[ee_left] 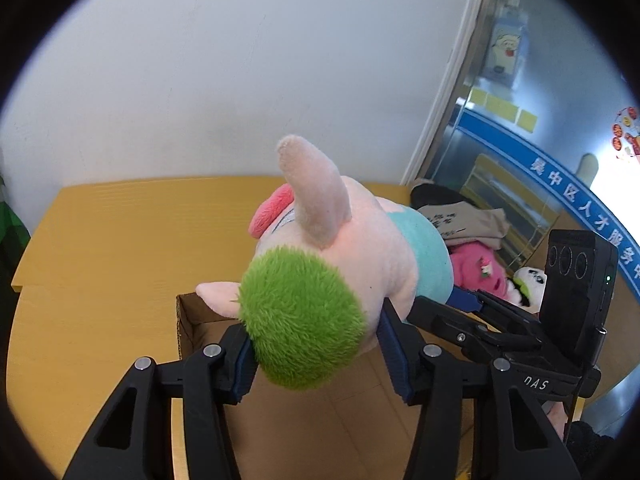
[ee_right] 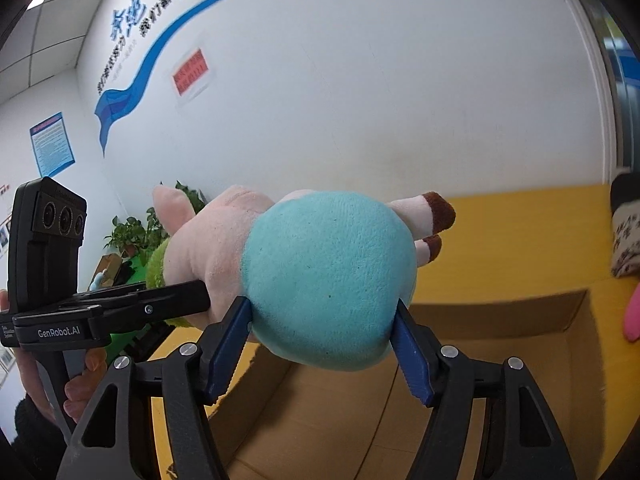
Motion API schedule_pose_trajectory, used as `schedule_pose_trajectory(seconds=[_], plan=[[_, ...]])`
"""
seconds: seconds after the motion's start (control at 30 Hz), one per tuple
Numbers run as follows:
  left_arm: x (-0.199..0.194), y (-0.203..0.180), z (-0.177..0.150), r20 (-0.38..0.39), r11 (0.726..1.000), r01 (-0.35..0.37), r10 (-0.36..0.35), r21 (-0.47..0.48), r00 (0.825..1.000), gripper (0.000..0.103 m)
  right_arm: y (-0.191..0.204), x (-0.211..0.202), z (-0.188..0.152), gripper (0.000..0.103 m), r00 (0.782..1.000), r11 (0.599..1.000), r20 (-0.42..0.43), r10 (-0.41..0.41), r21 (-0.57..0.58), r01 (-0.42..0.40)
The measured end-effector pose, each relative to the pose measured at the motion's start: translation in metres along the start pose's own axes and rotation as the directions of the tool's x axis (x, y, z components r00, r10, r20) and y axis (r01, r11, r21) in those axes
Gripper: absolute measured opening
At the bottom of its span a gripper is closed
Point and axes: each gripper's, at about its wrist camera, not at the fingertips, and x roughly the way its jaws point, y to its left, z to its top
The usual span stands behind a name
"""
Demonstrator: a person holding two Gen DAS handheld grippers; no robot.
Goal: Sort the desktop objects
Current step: 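Carry the plush pig with the left gripper and lower it into the box, then open the left gripper and withdraw from the box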
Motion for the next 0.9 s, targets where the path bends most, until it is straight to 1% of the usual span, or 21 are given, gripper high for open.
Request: schedule_pose_trajectory(seconds=[0.07,0.1,0.17,0.2,0.33,0.4,0.47,0.53,0.57,0.6,0.67,0.73,0.8,0.83,0.87,0.9], plan=[[0.022,0.012,-0.005,-0.041,1.000,-0.009,0.009,-0.018,0.999,0.053,-0.006,0.026,-0.006,0.073,0.999,1.000,-0.042,-0.022,0.015,0.022],[0.033,0.019,-0.008,-0.061,0.999,-0.017,0.016,-0.028,0.998,0.053,-0.010,0.043,-0.008,0.073,0.997,0.999,-0.068,-0.045,0.020,0.046],[0.052,0.033,-0.013,-0.097,0.998,-0.032,0.027,-0.050,0.995,0.053,-0.018,0.067,-0.012,0.073,0.992,0.997,-0.116,-0.054,0.052,0.060],[0.061,0.041,-0.018,-0.117,0.997,-0.037,0.029,-0.064,0.993,0.053,-0.024,0.083,-0.016,0.073,0.987,0.995,-0.149,-0.056,0.070,0.067],[0.090,0.067,-0.031,-0.185,0.993,-0.050,0.029,-0.109,0.982,0.053,-0.037,0.125,-0.031,0.073,0.968,0.991,-0.246,-0.058,0.102,0.085],[0.102,0.073,-0.038,-0.215,0.991,-0.058,0.031,-0.121,0.976,0.052,-0.044,0.141,-0.039,0.074,0.958,0.989,-0.279,-0.061,0.115,0.096],[0.111,0.074,-0.044,-0.240,0.991,-0.074,0.046,-0.110,0.970,0.053,-0.048,0.153,-0.046,0.075,0.952,0.988,-0.297,-0.073,0.110,0.110],[0.115,0.078,-0.048,-0.257,0.987,-0.098,0.063,-0.125,0.964,0.057,-0.052,0.161,-0.052,0.076,0.944,0.986,-0.321,-0.073,0.120,0.117],[0.117,0.083,-0.049,-0.259,0.983,-0.106,0.065,-0.148,0.964,0.058,-0.055,0.165,-0.055,0.079,0.940,0.986,-0.335,-0.070,0.122,0.117],[0.117,0.089,-0.050,-0.254,0.978,-0.105,0.057,-0.178,0.966,0.061,-0.054,0.168,-0.056,0.087,0.938,0.987,-0.339,-0.076,0.105,0.118],[0.110,0.097,-0.053,-0.229,0.969,-0.072,0.017,-0.236,0.973,0.063,-0.048,0.172,-0.059,0.098,0.933,0.992,-0.351,-0.076,0.066,0.106],[0.101,0.099,-0.055,-0.214,0.966,-0.068,0.014,-0.248,0.977,0.065,-0.041,0.176,-0.060,0.100,0.924,0.993,-0.368,-0.101,0.025,0.119],[0.082,0.096,-0.055,-0.187,0.966,-0.104,0.060,-0.236,0.981,0.064,-0.041,0.174,-0.056,0.099,0.923,0.993,-0.372,-0.099,0.024,0.117],[0.065,0.093,-0.055,-0.157,0.965,-0.125,0.090,-0.230,0.983,0.063,-0.043,0.169,-0.054,0.099,0.923,0.992,-0.370,-0.107,0.029,0.126],[0.048,0.089,-0.054,-0.122,0.963,-0.141,0.115,-0.229,0.986,0.063,-0.045,0.161,-0.050,0.099,0.920,0.987,-0.369,-0.136,0.025,0.156],[0.034,0.085,-0.053,-0.094,0.961,-0.152,0.133,-0.231,0.987,0.063,-0.046,0.155,-0.045,0.099,0.919,0.986,-0.365,-0.147,0.022,0.166]])
